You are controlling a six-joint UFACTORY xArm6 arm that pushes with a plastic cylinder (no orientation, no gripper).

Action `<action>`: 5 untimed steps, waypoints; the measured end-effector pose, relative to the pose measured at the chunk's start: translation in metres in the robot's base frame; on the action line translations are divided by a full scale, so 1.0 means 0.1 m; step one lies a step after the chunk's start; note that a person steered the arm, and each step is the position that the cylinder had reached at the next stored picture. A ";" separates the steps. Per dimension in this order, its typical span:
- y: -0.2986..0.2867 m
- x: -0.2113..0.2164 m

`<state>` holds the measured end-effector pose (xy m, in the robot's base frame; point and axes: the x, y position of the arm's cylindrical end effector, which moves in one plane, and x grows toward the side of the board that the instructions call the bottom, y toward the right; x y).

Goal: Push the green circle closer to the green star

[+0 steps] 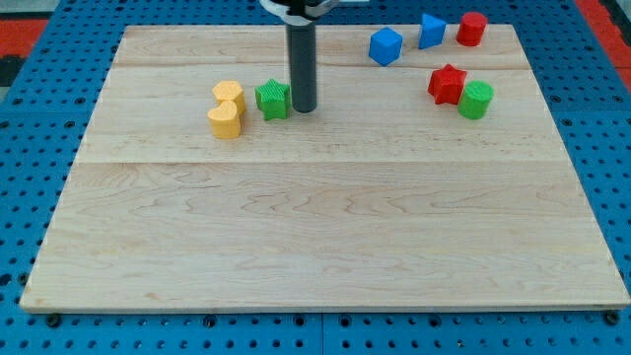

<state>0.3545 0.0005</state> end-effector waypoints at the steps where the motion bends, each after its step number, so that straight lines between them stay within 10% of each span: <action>1: 0.60 0.16; 3: 2.50 0.23; 5: 2.38 -0.16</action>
<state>0.3390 0.2381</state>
